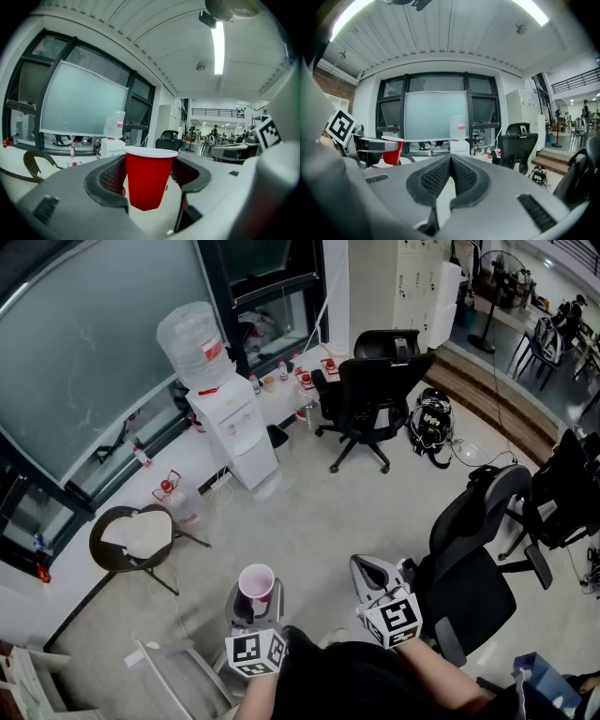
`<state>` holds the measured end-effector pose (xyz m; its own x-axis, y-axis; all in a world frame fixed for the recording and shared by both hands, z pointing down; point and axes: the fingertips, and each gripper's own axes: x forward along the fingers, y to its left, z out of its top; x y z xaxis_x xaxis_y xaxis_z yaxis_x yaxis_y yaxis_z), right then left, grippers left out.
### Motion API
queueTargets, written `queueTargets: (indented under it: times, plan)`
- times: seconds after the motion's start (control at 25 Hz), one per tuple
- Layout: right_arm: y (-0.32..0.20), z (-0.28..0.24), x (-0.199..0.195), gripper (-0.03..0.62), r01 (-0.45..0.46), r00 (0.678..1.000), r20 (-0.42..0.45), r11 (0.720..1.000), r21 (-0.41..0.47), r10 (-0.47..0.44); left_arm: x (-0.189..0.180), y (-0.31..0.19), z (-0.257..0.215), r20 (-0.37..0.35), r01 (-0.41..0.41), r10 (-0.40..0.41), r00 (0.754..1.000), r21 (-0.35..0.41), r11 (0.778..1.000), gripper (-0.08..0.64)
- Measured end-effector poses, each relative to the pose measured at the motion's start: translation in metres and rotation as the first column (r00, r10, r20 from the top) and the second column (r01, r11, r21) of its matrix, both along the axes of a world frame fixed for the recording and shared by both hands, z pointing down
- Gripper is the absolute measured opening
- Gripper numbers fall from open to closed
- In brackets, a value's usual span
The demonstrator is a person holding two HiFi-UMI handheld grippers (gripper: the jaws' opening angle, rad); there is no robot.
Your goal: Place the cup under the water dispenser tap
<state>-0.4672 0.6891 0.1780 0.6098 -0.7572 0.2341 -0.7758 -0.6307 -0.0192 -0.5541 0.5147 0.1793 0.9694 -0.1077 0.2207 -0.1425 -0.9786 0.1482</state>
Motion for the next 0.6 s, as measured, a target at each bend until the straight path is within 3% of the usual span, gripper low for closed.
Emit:
queueTargets:
  times: [0.36, 0.48, 0.6]
  plan:
    - [-0.007, 0.013, 0.005, -0.002, -0.009, 0.998, 0.059, 1.0, 0.024, 0.008, 0.002, -0.009, 0.004, 0.017, 0.004, -0.004, 1.0, -0.006, 1.0, 0.299]
    - [-0.013, 0.02, 0.013, -0.002, -0.005, 0.999, 0.05, 1.0, 0.003, 0.005, 0.015, -0.017, 0.009, 0.015, 0.0, 0.001, 1.0, -0.021, 1.0, 0.299]
    - [-0.02, 0.023, 0.028, -0.001, -0.018, 0.996, 0.086, 0.999, 0.048, 0.014, 0.036, -0.025, 0.011, 0.009, -0.015, 0.015, 1.0, -0.02, 1.0, 0.299]
